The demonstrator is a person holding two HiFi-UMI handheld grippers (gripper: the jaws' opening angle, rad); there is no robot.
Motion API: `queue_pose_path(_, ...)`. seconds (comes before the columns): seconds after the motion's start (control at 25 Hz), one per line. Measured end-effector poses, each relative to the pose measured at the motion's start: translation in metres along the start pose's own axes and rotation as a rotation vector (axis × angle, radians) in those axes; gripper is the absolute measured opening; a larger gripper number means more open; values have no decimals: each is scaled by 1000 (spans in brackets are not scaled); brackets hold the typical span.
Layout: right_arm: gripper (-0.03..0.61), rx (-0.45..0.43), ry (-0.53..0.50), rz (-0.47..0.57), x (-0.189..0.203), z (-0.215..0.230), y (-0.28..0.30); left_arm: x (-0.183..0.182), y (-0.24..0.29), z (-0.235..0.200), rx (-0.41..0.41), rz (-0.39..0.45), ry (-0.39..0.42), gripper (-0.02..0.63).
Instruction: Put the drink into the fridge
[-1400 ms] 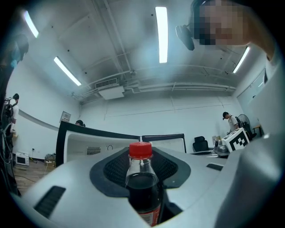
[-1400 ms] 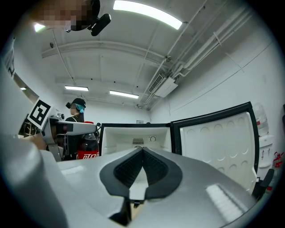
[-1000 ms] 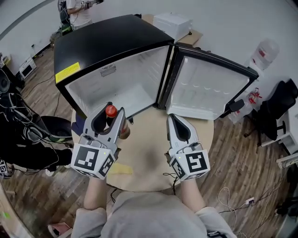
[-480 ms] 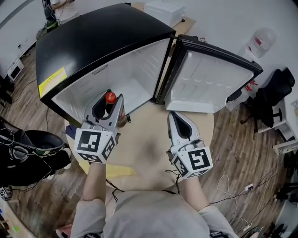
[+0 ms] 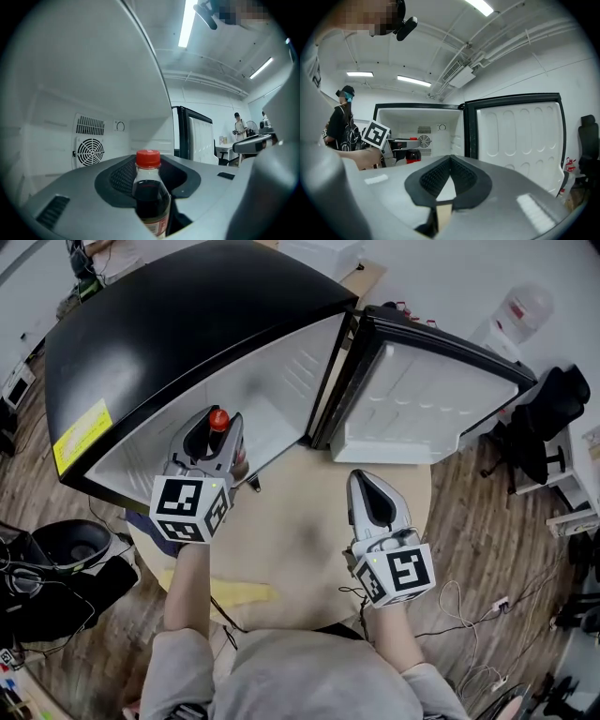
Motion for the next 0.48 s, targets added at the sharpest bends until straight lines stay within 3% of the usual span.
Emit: queue_pose_path(0.48, 9, 69, 0, -35, 9, 13, 10, 25, 44, -27, -19, -14, -18, 152)
Point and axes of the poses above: the fingertips, and each gripper's own axes: y forward along the fingers, z to its right, x out of its underside, the point moved 8 cm from there along -y, backward along the fingers, and after that the axes turned 2 degrees about y, right-handed, at the moved point
